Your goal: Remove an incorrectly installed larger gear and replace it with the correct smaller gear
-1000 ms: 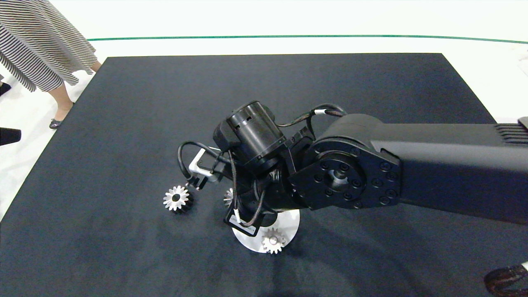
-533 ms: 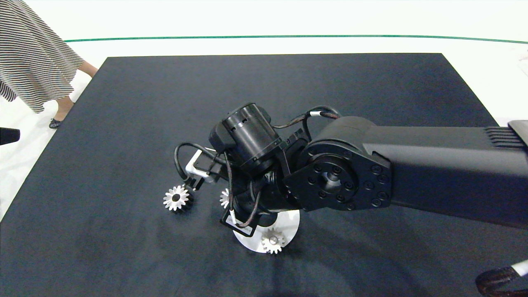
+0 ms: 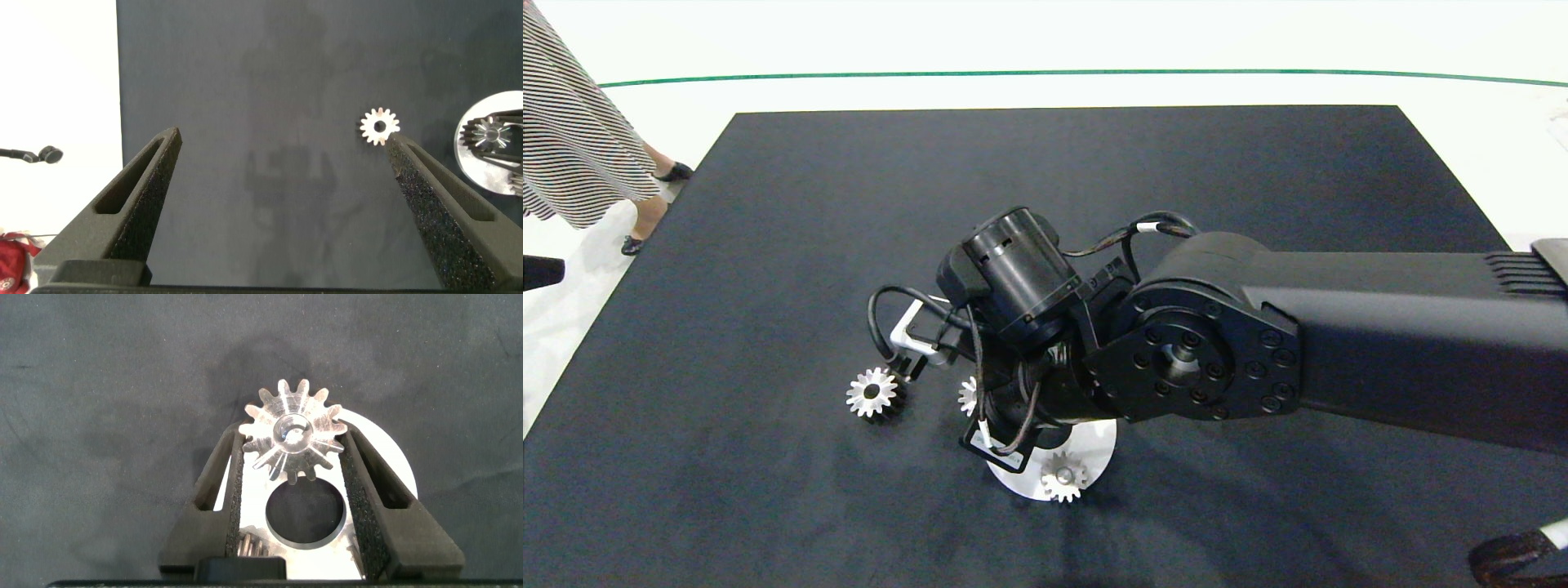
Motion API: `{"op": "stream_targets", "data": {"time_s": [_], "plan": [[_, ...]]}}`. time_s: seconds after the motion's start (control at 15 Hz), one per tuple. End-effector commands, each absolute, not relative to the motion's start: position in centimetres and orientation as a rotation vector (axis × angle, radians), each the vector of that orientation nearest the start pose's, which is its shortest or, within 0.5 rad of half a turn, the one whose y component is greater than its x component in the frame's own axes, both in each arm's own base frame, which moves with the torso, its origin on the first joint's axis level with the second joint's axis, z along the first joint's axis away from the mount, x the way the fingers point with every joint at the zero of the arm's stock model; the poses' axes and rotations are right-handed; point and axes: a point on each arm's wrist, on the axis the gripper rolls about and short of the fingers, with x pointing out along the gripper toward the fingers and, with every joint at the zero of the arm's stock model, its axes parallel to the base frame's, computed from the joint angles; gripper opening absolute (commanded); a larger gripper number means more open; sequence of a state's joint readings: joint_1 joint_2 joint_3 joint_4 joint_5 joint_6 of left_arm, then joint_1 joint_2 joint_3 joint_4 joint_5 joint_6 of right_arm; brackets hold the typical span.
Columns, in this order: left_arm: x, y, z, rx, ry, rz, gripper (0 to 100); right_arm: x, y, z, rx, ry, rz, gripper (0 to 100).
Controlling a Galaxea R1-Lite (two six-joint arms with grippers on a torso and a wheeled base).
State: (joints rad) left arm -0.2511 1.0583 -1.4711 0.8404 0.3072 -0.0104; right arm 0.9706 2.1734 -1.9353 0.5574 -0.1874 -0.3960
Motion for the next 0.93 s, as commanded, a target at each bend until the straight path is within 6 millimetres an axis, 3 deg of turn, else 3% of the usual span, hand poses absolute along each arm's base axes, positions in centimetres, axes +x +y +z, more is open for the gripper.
{"op": "stream_targets", "data": {"time_s": [0.07,0.93], "plan": [[7.46,-1.23,35.8,0.11,0.417,0.057,100,24.58,35.08,20.52,-0.814,0.541,0.878,22],[7.48,-1.31,35.74,0.113,0.419,0.046,100,24.85,34.89,20.52,-0.81,0.545,0.871,22]]}}
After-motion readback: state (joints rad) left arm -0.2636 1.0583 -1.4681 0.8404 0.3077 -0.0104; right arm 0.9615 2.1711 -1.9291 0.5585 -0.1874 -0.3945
